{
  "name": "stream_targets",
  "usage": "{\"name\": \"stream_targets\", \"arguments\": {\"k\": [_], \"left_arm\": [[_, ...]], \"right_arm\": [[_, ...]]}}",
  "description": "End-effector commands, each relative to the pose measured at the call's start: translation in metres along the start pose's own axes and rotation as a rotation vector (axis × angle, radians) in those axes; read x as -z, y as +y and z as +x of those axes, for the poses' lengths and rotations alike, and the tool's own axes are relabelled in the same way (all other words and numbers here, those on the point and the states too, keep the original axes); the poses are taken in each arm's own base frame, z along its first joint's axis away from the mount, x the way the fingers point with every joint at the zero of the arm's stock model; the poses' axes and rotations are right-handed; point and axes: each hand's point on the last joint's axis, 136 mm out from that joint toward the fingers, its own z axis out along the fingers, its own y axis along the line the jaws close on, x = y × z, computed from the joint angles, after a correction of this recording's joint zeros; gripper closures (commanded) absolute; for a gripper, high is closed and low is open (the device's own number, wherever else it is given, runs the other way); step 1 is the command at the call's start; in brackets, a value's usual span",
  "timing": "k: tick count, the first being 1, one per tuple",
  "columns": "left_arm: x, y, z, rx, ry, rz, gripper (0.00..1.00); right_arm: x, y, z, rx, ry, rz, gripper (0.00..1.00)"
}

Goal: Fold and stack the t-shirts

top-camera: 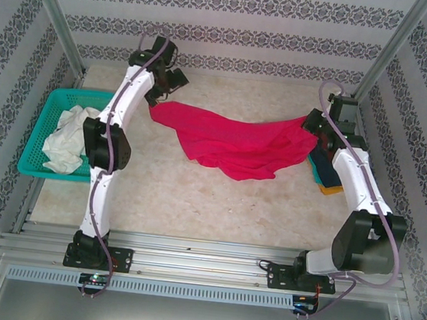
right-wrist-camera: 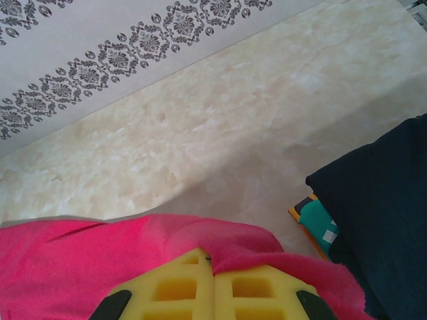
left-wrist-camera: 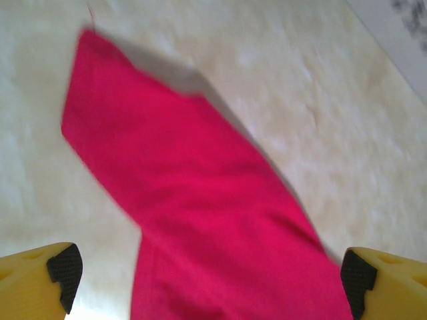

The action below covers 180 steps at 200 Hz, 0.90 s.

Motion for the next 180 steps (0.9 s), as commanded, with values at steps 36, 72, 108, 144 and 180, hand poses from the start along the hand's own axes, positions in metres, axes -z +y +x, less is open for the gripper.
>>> {"name": "stream_targets", "arguments": {"k": [36,72,108,144,180], "left_arm": [[0.021,-0.011,0.129,0.099,0.094,0.097,0.07],[-0.005,0.014,0.185,0.293,0.145,0.121,0.19],[-0.030,0.033,0.193,0.379,0.139,0.071,0.26],[-0.051,0.035,0.190,0.425,0.138,0.046,0.31],[-0.060,0.049,0.196,0.484,0.154,-0.026,0.37]], "right_arm": [[0.019,-0.001,0.009,-0.016,-0.033,-0.020,1.00],[0.026,-0.007,0.022,-0.034,-0.023,-0.014,1.00],[0.031,-0.010,0.029,-0.032,-0.013,-0.012,1.00],[0.035,-0.008,0.031,-0.033,-0.010,-0.021,1.00],[0.036,-0.008,0.032,-0.031,-0.006,-0.023,1.00]]}}
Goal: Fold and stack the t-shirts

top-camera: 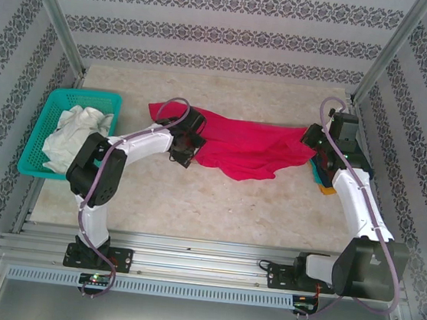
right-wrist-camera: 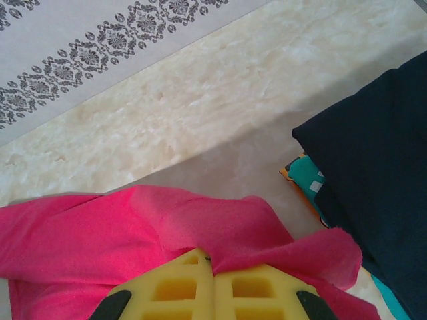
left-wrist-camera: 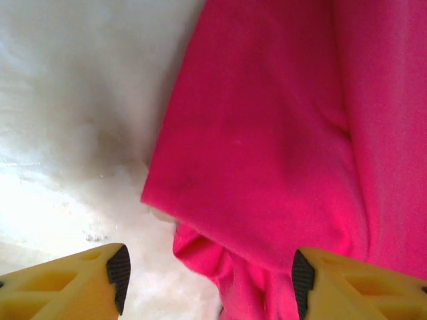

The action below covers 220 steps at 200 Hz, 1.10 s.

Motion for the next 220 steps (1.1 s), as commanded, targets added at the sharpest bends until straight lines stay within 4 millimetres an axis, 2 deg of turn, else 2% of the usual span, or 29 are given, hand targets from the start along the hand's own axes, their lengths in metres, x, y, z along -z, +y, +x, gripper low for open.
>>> {"name": "stream_targets", "arguments": {"k": [1,22,46,125,165,189,207,220], "left_arm": [[-0.003,0.002,-0.006,0.086,-0.018,-0.022,0.37],[-0.009,0.007,-0.010,0.108,-0.018,-0.025,0.38],[-0.018,0.008,-0.012,0.137,-0.003,-0.020,0.47],[-0.033,0.005,-0.019,0.157,0.012,-0.030,0.54],[-0.040,0.006,-0.022,0.176,0.023,-0.033,0.73],[-0.039,0.001,-0.027,0.126,0.013,-0.014,1.00],[-0.029,-0.001,-0.036,0.088,-0.013,-0.009,1.00],[-0.012,-0.007,-0.047,0.073,-0.052,0.021,1.00]], "right_arm": [[0.005,0.001,0.000,-0.009,-0.003,-0.014,1.00],[0.008,0.002,-0.002,-0.011,-0.011,-0.015,1.00],[0.009,0.001,0.001,-0.016,-0.009,-0.015,1.00],[0.012,0.000,0.000,-0.026,-0.014,-0.010,1.00],[0.015,0.002,-0.002,-0.038,-0.022,-0.017,1.00],[0.020,0.004,-0.006,-0.037,-0.033,-0.023,1.00],[0.028,0.011,-0.012,-0.033,-0.046,-0.042,1.00],[0.037,0.017,-0.019,-0.025,-0.065,-0.064,1.00]]}}
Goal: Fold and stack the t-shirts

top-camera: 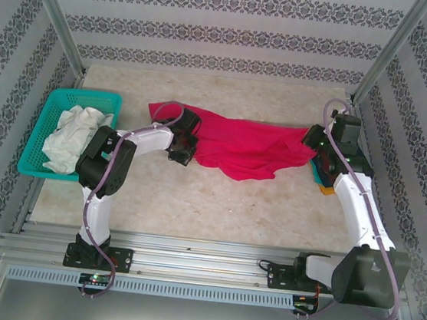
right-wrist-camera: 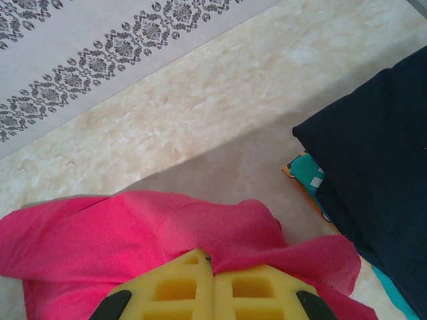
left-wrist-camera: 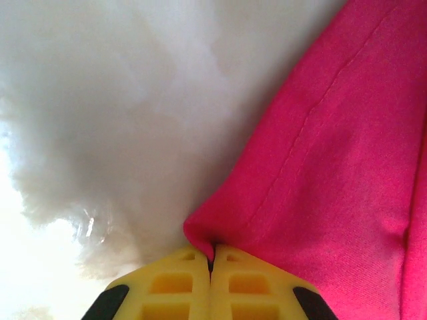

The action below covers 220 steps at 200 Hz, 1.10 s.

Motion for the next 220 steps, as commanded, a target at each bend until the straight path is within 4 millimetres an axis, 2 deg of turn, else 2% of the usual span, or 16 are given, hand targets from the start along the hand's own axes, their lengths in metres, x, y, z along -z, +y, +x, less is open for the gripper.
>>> {"name": "stream_targets", "arguments": {"k": [1,36,52,78,110,132,155,171,220], "left_arm": [[0.027,-0.018,-0.021,-0.050,-0.065,0.063,1.00],[0.105,-0.060,-0.056,-0.107,-0.165,0.193,1.00],[0.145,-0.082,-0.073,-0.141,-0.192,0.254,1.00],[0.215,-0.104,-0.097,-0.204,-0.272,0.312,1.00],[0.289,-0.110,-0.116,-0.226,-0.351,0.386,1.00],[0.330,-0.102,-0.124,-0.219,-0.404,0.421,1.00],[0.353,-0.091,-0.126,-0.213,-0.421,0.442,1.00],[0.361,-0.083,-0.123,-0.222,-0.423,0.437,1.00],[0.354,-0.069,-0.114,-0.218,-0.380,0.416,1.00]], "right_arm": [[0.022,0.014,-0.017,0.000,-0.048,-0.054,1.00],[0.044,0.038,-0.042,0.031,-0.100,-0.127,1.00],[0.056,0.055,-0.062,0.043,-0.138,-0.176,1.00],[0.080,0.082,-0.099,0.060,-0.212,-0.251,1.00],[0.122,0.116,-0.138,0.081,-0.311,-0.352,1.00],[0.148,0.128,-0.152,0.059,-0.363,-0.397,1.00],[0.167,0.132,-0.152,0.043,-0.381,-0.427,1.00],[0.176,0.133,-0.147,0.039,-0.376,-0.435,1.00],[0.188,0.132,-0.134,0.036,-0.350,-0.447,1.00]]}}
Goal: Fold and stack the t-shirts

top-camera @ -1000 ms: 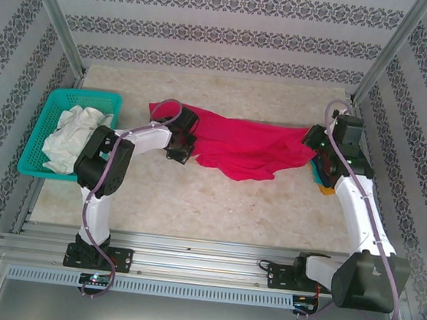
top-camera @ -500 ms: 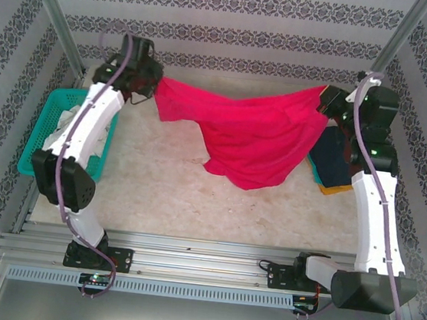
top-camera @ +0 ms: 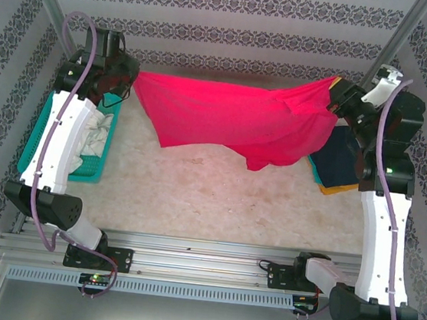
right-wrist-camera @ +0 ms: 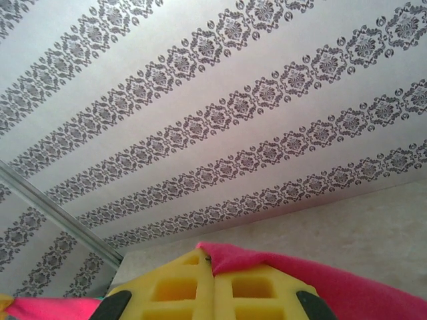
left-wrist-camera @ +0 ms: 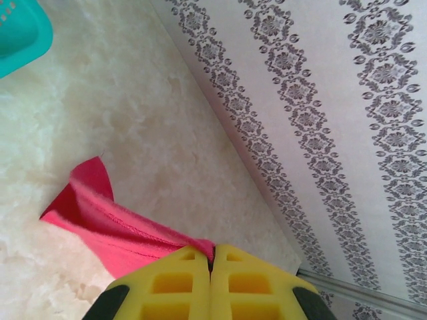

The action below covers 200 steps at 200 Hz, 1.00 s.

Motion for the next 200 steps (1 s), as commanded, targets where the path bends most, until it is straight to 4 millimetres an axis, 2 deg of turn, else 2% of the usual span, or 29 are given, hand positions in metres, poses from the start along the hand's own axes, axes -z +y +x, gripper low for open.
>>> {"name": "stream_targets", "arguments": {"k": [1,34,75,109,128,139,152,162,180,200], "left_arm": [[0.007,0.016,0.002,-0.020,0.010,-0.042,1.00],[-0.007,0.020,0.004,-0.028,0.019,-0.066,1.00],[-0.039,0.028,0.009,-0.016,0.049,-0.103,1.00],[-0.082,0.020,-0.001,-0.004,0.052,-0.106,1.00],[-0.100,-0.001,-0.009,-0.027,0.063,-0.076,1.00],[-0.100,-0.017,-0.017,-0.051,0.050,-0.056,1.00],[-0.094,-0.031,-0.026,-0.081,0.033,-0.049,1.00],[-0.081,-0.044,-0.034,-0.108,0.004,-0.026,1.00],[-0.053,-0.058,-0.047,-0.145,-0.050,0.006,1.00],[-0.019,-0.061,-0.057,-0.158,-0.117,0.022,1.00]], "right_arm": [[0.009,0.008,-0.004,-0.004,-0.009,-0.029,1.00],[-0.017,-0.006,0.018,-0.043,0.087,-0.034,1.00],[-0.053,-0.042,0.049,-0.124,0.170,0.033,1.00],[-0.091,-0.061,0.042,-0.128,0.147,0.060,1.00],[-0.115,-0.061,0.026,-0.126,0.115,0.039,1.00],[-0.126,-0.056,0.015,-0.118,0.098,0.022,1.00],[-0.130,-0.044,-0.002,-0.101,0.068,-0.006,1.00],[-0.129,-0.035,-0.013,-0.088,0.045,-0.025,1.00],[-0.115,-0.021,-0.029,-0.060,0.004,-0.045,1.00],[-0.090,-0.008,-0.041,-0.027,-0.039,-0.047,1.00]]}}
